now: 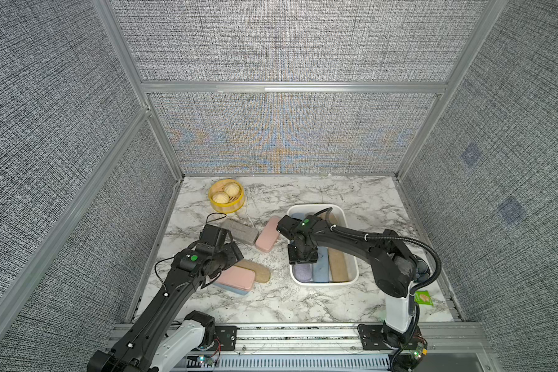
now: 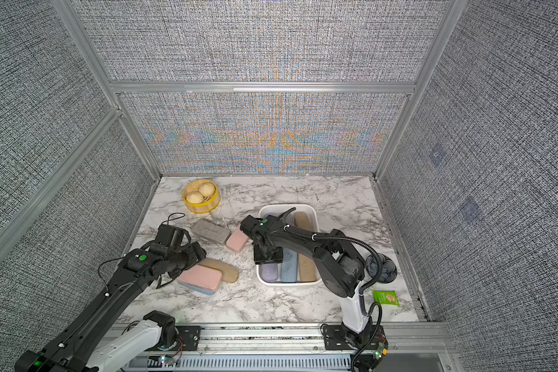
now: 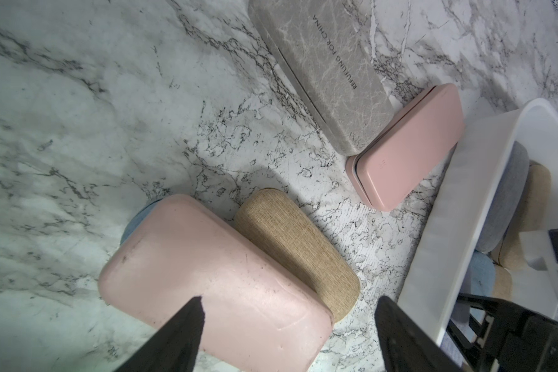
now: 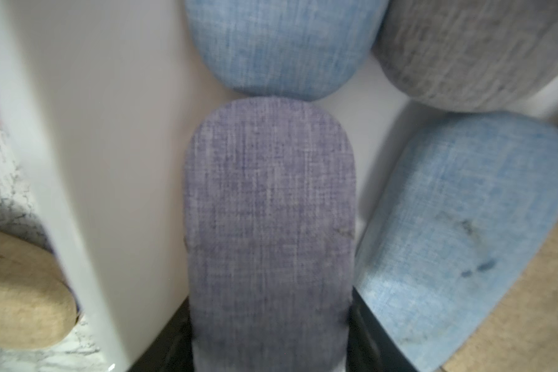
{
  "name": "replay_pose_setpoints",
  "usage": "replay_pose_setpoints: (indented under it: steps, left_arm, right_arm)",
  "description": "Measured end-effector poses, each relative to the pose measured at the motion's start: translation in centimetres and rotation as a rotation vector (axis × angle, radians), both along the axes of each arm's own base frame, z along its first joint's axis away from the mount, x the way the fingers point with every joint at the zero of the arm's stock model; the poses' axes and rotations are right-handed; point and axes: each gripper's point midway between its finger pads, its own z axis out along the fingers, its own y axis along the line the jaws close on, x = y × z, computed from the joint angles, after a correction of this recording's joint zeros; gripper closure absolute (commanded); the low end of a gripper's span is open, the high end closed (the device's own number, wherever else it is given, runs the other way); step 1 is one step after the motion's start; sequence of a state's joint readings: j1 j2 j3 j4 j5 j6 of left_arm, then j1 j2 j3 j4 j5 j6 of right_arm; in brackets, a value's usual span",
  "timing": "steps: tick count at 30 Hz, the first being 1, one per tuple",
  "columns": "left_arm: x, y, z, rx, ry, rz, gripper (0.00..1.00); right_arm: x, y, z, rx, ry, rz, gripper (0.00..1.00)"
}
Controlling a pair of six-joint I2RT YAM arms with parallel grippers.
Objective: Put the glasses cases into the storage boxes
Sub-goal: Place the glasses case in the storage box.
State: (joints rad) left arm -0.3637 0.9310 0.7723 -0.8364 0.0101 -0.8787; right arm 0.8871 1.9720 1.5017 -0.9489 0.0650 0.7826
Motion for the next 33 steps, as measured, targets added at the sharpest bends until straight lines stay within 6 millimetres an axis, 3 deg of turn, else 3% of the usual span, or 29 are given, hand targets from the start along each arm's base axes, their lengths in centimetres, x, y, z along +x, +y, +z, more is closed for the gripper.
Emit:
replay_pose_setpoints:
  steps: [4, 9, 15, 24, 33]
  left_arm:
    - [0.0, 0.0, -0.1, 0.001, 0.002, 0.0, 0.15]
    - [0.0, 0.0, -0.2, 0.005, 0.004, -0.006, 0.15]
    - [0.0, 0.0, -0.1, 0.005, 0.004, -0.006, 0.15]
    - [-0.1, 0.0, -0.1, 0.004, 0.001, -0.006, 0.14]
    - [-0.2, -0.1, -0.2, -0.002, 0.007, -0.009, 0.14]
  right_arm:
    - [0.5, 0.0, -0.8, -0.032, -0.018, -0.003, 0.56]
    - [0.6, -0.1, -1.3, -0.056, -0.032, -0.022, 0.32]
    - [0.4, 0.2, -0.7, -0.059, -0.063, -0.03, 0.25]
    - [-3.1, 0.2, 0.1, -0.065, -0.064, -0.017, 0.22]
    - [-6.0, -1.7, 0.2, -0.076, -0.078, -0.068, 0.23]
